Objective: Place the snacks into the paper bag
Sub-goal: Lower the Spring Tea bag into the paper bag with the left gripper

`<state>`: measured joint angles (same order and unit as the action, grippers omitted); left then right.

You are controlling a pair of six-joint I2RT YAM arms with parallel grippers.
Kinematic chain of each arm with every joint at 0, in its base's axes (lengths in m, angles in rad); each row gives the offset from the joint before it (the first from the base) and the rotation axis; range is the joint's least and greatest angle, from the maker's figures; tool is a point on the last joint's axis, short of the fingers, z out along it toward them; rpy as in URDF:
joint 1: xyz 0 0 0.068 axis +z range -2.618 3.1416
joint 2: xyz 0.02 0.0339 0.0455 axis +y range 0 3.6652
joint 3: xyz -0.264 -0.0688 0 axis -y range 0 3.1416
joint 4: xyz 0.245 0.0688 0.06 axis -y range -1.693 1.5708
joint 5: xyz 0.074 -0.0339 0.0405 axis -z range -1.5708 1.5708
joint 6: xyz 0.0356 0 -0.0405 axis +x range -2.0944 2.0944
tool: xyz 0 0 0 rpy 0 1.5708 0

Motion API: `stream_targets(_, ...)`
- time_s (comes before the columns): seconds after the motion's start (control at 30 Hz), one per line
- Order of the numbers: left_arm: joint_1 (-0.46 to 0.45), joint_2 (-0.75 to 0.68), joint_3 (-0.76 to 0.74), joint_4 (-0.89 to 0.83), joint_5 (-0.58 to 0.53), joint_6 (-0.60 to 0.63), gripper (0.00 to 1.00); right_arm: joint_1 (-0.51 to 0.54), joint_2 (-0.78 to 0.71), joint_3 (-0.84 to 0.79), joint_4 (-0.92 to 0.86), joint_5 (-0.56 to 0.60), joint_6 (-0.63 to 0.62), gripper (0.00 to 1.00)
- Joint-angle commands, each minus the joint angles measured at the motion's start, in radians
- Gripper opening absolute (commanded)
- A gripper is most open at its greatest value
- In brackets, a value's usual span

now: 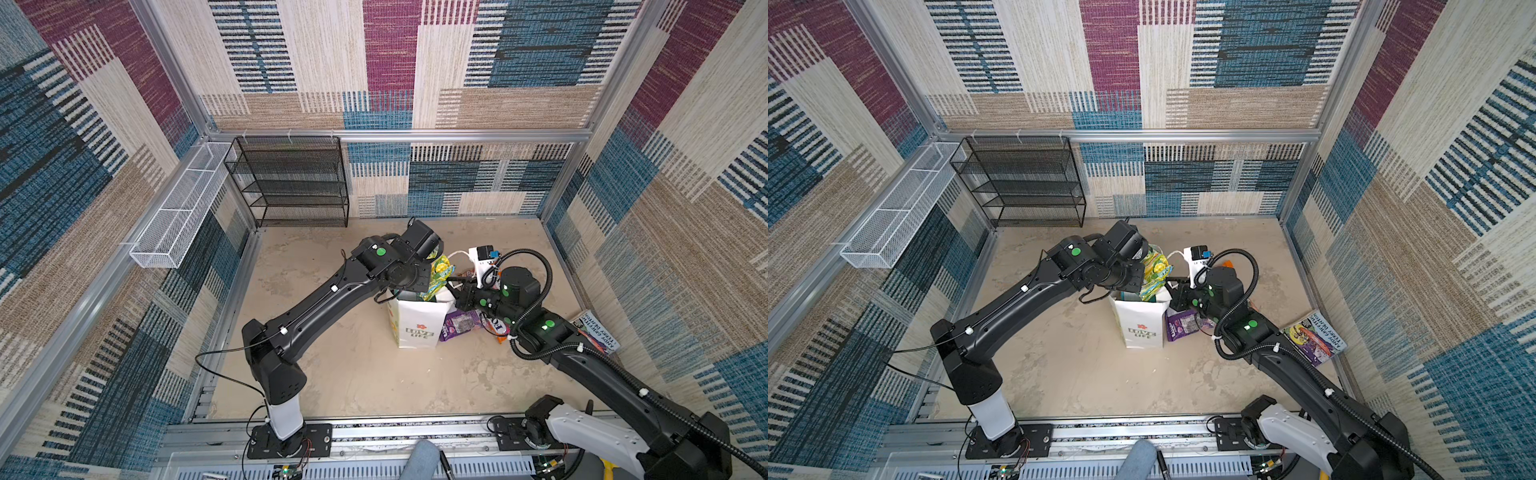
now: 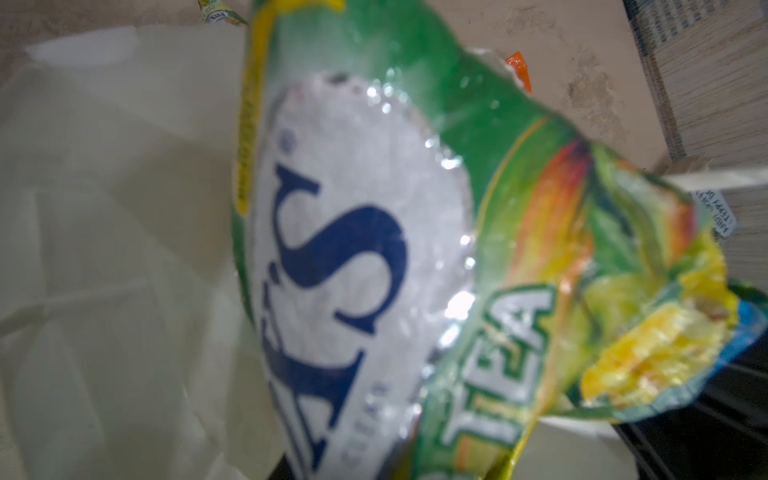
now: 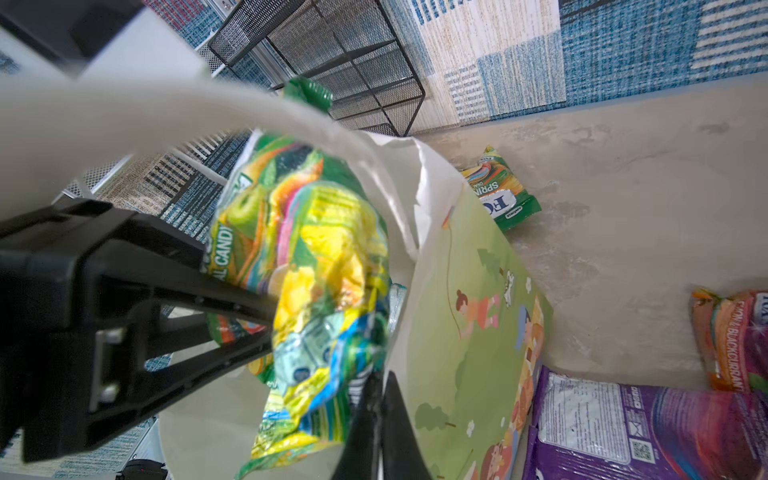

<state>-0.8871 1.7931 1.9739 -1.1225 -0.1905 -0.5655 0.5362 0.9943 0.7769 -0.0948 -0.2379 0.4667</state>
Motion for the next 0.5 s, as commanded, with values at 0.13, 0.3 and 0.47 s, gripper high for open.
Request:
stream_targets(0.13, 0.001, 0.041, 0.053, -0.088, -0.09, 0.038, 0.0, 0.001, -0.003, -0.001, 0.041, -0.015, -0.01, 0.01)
stream_targets(0.3, 0.001, 0.081, 0.089, -0.136, -0.111, 0.055, 0.0, 0.001, -0.001, -0.001, 0.04, -0.014, -0.01, 0.01)
stream_targets(0.47, 0.001, 0.094, 0.093, -0.152, -0.09, 0.06, 0.01, 0.001, -0.001, 0.002, 0.04, -0.014, -0.01, 0.01)
